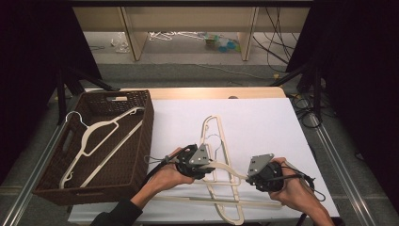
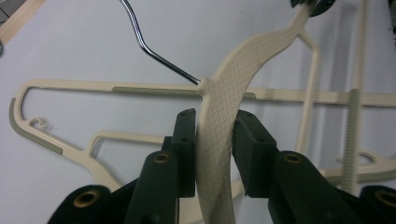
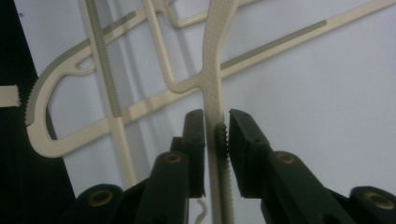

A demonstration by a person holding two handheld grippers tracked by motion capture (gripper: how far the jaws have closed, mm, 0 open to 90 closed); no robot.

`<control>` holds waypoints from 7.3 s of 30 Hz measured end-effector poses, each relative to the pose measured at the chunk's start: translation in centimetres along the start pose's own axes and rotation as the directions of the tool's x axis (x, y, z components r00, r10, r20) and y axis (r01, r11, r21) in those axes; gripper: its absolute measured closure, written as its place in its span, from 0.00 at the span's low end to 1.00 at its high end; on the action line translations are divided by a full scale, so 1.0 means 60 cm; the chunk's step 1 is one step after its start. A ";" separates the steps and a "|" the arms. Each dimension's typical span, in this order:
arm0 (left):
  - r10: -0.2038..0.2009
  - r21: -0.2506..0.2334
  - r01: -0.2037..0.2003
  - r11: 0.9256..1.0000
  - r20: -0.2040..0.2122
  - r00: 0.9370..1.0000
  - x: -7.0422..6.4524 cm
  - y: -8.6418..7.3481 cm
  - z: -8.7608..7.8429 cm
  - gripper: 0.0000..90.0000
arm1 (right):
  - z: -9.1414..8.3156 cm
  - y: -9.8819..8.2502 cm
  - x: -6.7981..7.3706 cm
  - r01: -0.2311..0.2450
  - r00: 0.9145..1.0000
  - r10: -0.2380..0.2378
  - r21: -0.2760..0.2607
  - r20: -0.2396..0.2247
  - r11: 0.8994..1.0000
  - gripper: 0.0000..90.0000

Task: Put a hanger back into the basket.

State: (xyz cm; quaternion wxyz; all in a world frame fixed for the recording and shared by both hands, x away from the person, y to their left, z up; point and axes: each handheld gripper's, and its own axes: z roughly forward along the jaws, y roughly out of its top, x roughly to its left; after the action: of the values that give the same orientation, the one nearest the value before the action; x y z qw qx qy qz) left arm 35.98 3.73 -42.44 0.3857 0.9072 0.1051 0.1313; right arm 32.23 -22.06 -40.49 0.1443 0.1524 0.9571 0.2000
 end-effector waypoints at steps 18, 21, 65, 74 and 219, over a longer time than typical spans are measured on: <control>-0.236 -0.122 0.245 0.962 0.084 0.968 0.010 0.004 -0.070 0.95 | -0.034 0.002 -0.016 -0.163 0.984 0.174 -0.181 0.046 0.970 0.54; -0.263 -0.125 0.270 0.955 0.065 0.962 0.022 0.009 -0.084 0.95 | -0.035 0.003 -0.015 -0.156 0.984 0.170 -0.202 0.052 0.967 0.53; -0.445 -0.327 0.339 0.882 -0.344 0.827 0.191 -0.047 -0.414 0.95 | 0.008 -0.018 0.002 -0.282 0.959 0.282 -0.233 -0.034 0.931 0.37; -0.487 -0.354 0.359 0.864 -0.401 0.776 0.228 -0.121 -0.436 0.95 | 0.011 -0.020 0.001 -0.286 0.958 0.283 -0.212 -0.042 0.934 0.37; -0.416 -0.378 0.324 0.867 -0.191 0.889 -0.055 -0.115 -0.193 0.20 | 0.054 -0.026 0.006 -0.331 0.943 0.329 -0.180 -0.043 0.926 0.30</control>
State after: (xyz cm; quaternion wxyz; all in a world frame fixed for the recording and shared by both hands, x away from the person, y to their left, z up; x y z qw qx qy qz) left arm 28.57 15.23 -40.25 0.5350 0.7643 0.3054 0.1908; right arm 32.63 -22.23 -44.09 0.1164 0.2959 0.8960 0.3100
